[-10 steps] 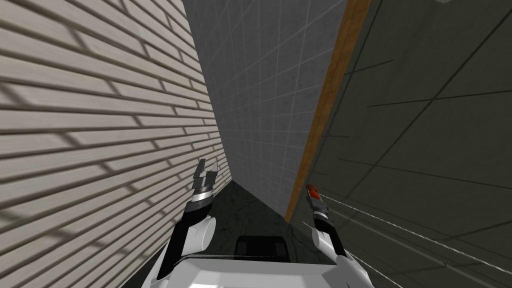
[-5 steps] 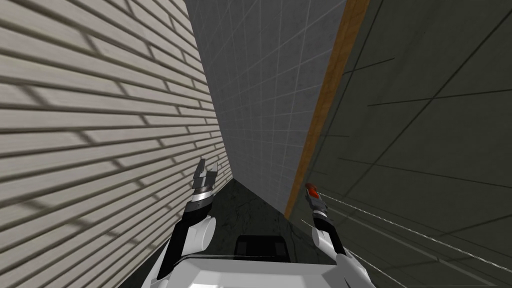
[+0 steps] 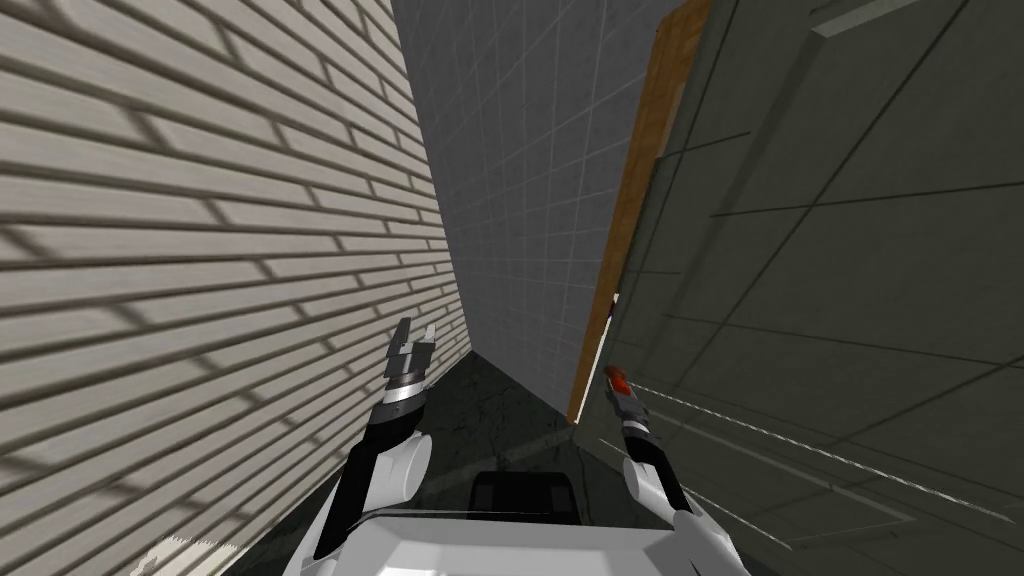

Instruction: Pull the door open

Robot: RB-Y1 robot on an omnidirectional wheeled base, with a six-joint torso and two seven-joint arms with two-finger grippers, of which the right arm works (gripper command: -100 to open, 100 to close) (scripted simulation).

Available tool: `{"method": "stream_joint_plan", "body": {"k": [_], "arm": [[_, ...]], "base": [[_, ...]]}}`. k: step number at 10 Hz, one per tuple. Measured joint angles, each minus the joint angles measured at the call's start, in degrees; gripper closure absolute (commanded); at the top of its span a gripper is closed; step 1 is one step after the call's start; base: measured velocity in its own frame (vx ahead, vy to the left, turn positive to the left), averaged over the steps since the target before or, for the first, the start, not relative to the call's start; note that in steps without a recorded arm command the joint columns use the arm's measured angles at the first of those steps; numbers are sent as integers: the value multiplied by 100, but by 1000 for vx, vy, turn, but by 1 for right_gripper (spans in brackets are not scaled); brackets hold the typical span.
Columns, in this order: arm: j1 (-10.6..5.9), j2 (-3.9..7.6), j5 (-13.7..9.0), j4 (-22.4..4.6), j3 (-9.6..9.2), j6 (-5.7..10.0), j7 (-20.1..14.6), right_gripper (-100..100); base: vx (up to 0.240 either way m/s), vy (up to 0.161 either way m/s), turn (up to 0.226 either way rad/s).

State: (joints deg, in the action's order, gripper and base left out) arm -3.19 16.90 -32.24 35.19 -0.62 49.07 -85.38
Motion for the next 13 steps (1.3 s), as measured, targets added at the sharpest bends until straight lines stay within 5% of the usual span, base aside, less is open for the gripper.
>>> {"method": "stream_joint_plan", "body": {"k": [4,13], "arm": [[79,48,118,189,-214,-121,-160,100],[316,305,415,404,-753,-26,-650,100]], "base": [[-183,-6,57],[-214,-20,81]]}}
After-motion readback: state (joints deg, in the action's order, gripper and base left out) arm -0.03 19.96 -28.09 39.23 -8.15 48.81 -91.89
